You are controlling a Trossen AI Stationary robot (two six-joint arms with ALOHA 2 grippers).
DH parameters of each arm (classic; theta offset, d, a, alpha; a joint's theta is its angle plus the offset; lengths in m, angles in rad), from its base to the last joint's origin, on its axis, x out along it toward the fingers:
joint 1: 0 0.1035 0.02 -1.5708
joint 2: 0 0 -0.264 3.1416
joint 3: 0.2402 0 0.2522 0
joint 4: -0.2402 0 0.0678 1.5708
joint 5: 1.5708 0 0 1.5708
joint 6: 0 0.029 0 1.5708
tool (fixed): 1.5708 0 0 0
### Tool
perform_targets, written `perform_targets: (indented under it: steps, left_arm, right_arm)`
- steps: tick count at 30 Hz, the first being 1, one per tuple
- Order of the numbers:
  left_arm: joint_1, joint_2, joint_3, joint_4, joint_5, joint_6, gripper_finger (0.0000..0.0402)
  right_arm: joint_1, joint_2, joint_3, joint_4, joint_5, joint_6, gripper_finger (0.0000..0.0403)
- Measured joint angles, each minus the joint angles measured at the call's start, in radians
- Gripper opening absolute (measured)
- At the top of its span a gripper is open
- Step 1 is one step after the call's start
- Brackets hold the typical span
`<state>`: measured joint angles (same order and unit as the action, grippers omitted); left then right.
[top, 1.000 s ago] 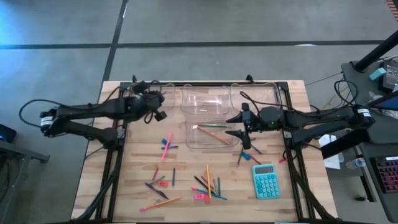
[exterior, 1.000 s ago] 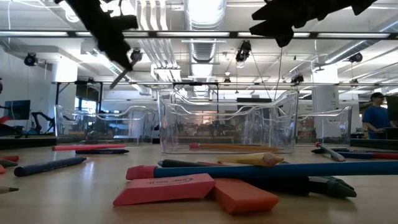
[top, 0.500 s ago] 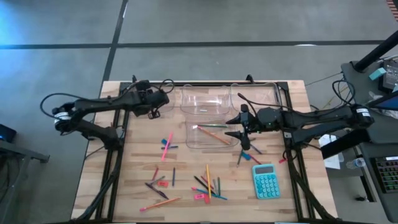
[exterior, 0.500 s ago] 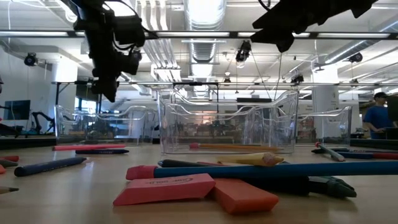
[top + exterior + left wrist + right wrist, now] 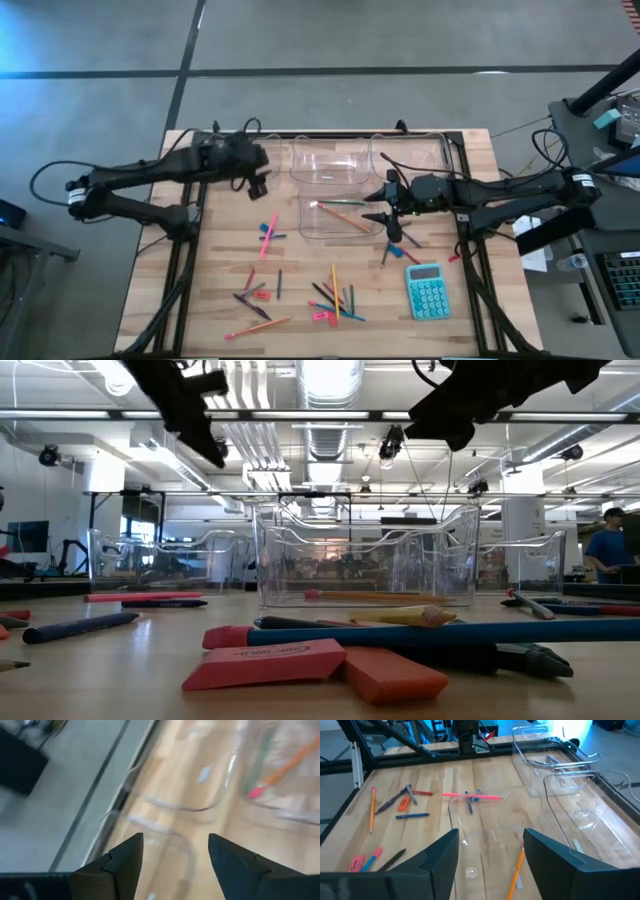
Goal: Sort crayons/erasers/pens/pencils in bins
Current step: Put the left gray crayon into the top middle transparent bin
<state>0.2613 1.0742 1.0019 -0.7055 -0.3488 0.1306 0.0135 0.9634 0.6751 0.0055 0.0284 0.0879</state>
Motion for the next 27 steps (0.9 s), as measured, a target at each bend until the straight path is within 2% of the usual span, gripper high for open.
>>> perform_targets:
  steps: [6, 13, 21, 27]
  left_arm:
    - [-0.237, -0.026, -0.001, -0.01, 0.001, -0.136, 0.0209]
    - [-0.498, 0.036, 0.004, -0.019, 0.002, -0.352, 0.0209]
    - [-0.665, 0.149, 0.044, -0.054, 0.002, -0.596, 0.0209]
    - [-0.743, 0.252, 0.044, -0.036, 0.005, -0.686, 0.0209]
  right_arm:
    - [0.002, -0.007, -0.05, 0.045, 0.0, -0.004, 0.021]
    - [0.018, -0.024, -0.098, 0.095, -0.003, 0.022, 0.021]
    - [0.142, -0.042, -0.241, 0.37, -0.006, 0.067, 0.021]
    - [0.244, -0.039, -0.287, 0.431, 0.0, 0.143, 0.021]
